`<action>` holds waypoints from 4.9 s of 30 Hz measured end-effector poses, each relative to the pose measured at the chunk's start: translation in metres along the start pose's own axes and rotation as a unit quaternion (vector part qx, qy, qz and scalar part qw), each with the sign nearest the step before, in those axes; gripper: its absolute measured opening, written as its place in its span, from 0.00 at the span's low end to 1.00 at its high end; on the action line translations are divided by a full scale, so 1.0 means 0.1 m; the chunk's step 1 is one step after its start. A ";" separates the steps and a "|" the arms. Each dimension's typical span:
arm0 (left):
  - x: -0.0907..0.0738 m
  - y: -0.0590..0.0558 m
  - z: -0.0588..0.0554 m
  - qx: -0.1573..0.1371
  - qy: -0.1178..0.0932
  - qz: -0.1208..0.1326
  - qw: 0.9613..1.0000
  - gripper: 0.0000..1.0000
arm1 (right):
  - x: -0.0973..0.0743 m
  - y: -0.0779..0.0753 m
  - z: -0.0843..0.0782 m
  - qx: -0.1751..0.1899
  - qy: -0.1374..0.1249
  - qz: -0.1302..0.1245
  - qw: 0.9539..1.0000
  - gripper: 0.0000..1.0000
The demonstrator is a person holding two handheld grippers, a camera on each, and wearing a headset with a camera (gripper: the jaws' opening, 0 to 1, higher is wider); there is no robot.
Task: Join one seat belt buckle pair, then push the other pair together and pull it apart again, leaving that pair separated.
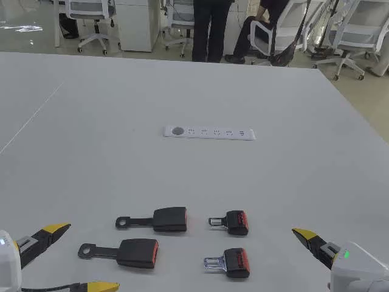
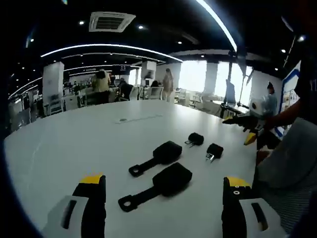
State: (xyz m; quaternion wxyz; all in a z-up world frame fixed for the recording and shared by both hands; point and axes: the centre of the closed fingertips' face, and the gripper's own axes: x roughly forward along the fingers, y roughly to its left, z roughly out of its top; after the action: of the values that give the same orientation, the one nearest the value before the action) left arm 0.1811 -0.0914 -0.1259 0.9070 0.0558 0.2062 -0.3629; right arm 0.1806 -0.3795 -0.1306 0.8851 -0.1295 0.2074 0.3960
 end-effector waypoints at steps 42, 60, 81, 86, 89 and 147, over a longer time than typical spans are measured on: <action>0.00 -0.21 0.12 0.009 0.008 -0.009 1.000 1.00 | -0.02 0.02 0.00 0.003 0.001 0.000 1.000 0.99; -0.01 -0.19 0.09 0.009 0.012 -0.014 1.000 1.00 | -0.01 -0.01 -0.03 0.004 0.001 0.000 1.000 0.99; 0.00 -0.20 0.07 0.023 0.025 -0.028 0.999 0.98 | -0.02 -0.02 0.00 -0.008 0.008 0.005 1.000 0.99; 0.02 -0.21 0.14 0.032 0.027 -0.036 0.998 0.97 | -0.02 -0.03 0.01 -0.011 0.009 0.008 1.000 0.99; 0.05 -0.22 0.19 0.038 0.028 -0.042 0.998 0.96 | -0.01 -0.03 0.03 -0.011 0.011 0.011 1.000 0.99; 0.70 -0.16 -0.21 0.234 0.269 -0.223 0.907 0.42 | 0.38 0.01 -0.16 -0.180 0.142 0.186 0.955 0.47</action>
State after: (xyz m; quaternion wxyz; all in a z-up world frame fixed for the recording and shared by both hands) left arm 0.2086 -0.1423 -0.1726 0.6735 0.3142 0.3585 -0.5650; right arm 0.1982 -0.3606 -0.1626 0.7193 -0.3009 0.2765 0.5618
